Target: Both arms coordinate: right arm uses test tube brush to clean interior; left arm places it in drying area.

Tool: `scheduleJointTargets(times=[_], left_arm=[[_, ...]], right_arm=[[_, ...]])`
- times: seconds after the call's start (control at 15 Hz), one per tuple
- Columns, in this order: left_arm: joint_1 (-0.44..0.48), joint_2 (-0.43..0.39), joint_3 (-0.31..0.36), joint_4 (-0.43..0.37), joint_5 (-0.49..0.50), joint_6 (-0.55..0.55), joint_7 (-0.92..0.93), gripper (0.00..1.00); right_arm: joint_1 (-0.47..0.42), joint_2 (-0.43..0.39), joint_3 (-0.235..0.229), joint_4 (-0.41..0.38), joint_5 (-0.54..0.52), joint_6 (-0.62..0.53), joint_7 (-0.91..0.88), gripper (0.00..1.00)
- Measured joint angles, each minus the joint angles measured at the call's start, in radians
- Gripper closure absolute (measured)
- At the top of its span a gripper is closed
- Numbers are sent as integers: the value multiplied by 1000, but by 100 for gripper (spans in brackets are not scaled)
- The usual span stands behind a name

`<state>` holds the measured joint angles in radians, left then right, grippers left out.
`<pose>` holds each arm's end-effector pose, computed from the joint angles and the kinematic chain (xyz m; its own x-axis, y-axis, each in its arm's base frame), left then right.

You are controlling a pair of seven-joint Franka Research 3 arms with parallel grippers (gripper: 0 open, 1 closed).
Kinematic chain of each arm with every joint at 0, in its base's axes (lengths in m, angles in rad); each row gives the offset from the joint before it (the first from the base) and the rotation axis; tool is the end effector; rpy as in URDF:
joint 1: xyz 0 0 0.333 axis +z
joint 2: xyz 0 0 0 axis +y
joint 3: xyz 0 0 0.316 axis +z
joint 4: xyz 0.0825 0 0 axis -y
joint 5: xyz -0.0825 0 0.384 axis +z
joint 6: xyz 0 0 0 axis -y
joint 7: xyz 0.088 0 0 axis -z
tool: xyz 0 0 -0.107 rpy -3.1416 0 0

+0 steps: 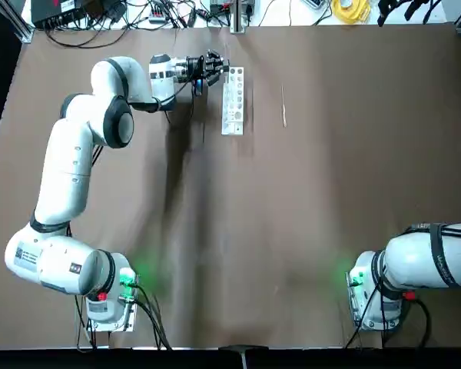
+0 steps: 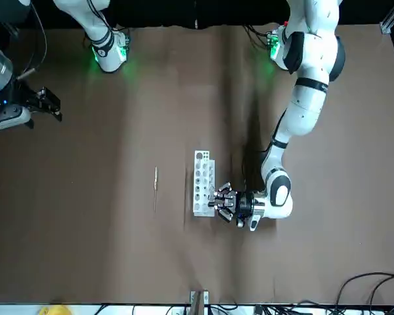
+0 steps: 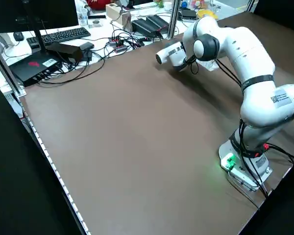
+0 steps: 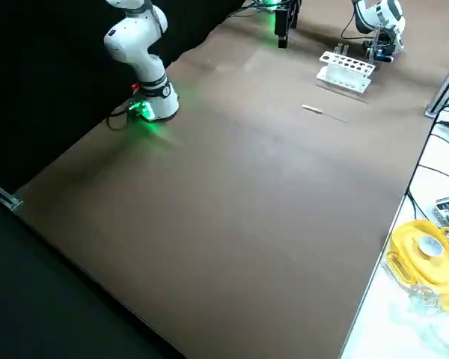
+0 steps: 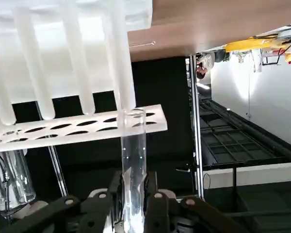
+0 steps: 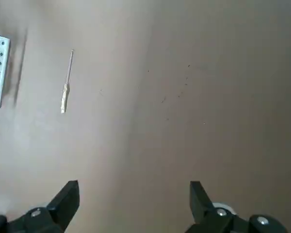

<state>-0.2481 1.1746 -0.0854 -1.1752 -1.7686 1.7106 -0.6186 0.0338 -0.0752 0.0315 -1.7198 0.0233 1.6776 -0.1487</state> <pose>0.6811 -0.3103 0.1180 0.1317 -0.1216 -0.9838 0.9904 -0.0250 0.1356 0.5377 0.0380 0.6042 0.9771 0.2099 0.0357 0.2105 -0.9775 -0.0158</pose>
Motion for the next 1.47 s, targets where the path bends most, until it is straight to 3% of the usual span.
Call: scheduleJointTargets(times=[1.47], left_arm=[[1, 21, 2, 0, 0, 0, 36, 77]], right_arm=[[12, -1, 0, 2, 0, 4, 0, 0]])
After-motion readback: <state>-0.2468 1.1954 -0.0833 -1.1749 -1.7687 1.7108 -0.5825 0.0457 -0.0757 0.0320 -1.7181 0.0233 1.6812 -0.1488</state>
